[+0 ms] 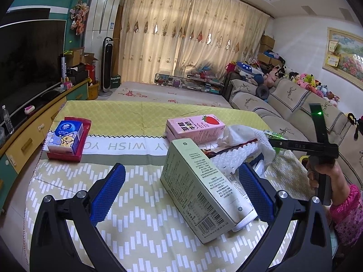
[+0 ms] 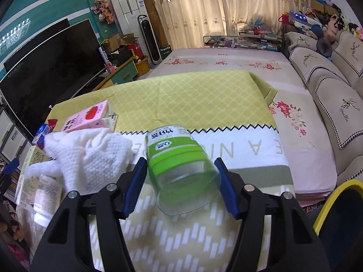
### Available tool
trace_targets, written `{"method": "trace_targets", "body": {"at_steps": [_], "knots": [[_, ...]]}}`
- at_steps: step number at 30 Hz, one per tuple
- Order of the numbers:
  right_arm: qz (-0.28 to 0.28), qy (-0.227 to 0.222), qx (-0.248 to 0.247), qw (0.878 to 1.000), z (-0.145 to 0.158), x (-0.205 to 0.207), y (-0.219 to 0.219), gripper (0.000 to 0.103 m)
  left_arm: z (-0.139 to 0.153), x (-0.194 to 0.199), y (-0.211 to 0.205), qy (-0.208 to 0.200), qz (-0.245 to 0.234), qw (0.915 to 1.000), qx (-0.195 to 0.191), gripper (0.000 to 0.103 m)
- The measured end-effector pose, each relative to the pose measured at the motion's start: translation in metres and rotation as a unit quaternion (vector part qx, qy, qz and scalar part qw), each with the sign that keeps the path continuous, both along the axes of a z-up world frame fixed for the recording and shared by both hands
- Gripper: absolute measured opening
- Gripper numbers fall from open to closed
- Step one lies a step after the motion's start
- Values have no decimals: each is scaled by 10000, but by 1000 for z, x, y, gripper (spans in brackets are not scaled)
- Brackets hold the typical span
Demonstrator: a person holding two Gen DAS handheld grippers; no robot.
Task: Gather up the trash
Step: 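Carry the green cup over the bin and open the right gripper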
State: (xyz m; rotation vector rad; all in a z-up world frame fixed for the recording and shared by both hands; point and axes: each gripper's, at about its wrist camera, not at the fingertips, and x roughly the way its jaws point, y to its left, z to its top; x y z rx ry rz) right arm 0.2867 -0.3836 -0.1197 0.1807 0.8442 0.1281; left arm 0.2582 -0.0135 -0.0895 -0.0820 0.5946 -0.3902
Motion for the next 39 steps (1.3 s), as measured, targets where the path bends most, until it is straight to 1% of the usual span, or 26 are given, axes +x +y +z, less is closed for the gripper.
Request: {"method": "trace_targets", "body": {"at_steps": [5, 9, 13, 17, 27, 31, 34, 37, 39], "knots": [[116, 111, 34, 9999, 4, -21, 9, 57, -1, 0, -2, 3, -28, 10000, 19, 98], [138, -14, 97, 9999, 13, -44, 12, 56, -2, -1, -3, 9, -37, 10000, 46, 98], [109, -162, 58, 9998, 25, -71, 11, 52, -2, -1, -4, 21, -42, 10000, 50, 98], [93, -223, 98, 9997, 32, -92, 7, 52, -3, -2, -5, 23, -49, 10000, 66, 98], [-126, -377, 223, 9990, 45, -124, -13, 52, -4, -2, -5, 30, -47, 10000, 65, 98], [-517, -452, 183, 9975, 50, -135, -42, 52, -4, -2, -5, 26, -55, 10000, 65, 98], [-1002, -470, 70, 9938, 51, -142, -77, 52, -4, -3, -6, 15, -69, 9999, 76, 98], [-1622, -449, -118, 9857, 49, -152, -119, 52, -4, -3, -7, 18, -83, 9999, 106, 98], [-2023, -365, -263, 9783, 42, -158, -146, 52, -3, -2, -8, 24, -83, 9999, 123, 98]]}}
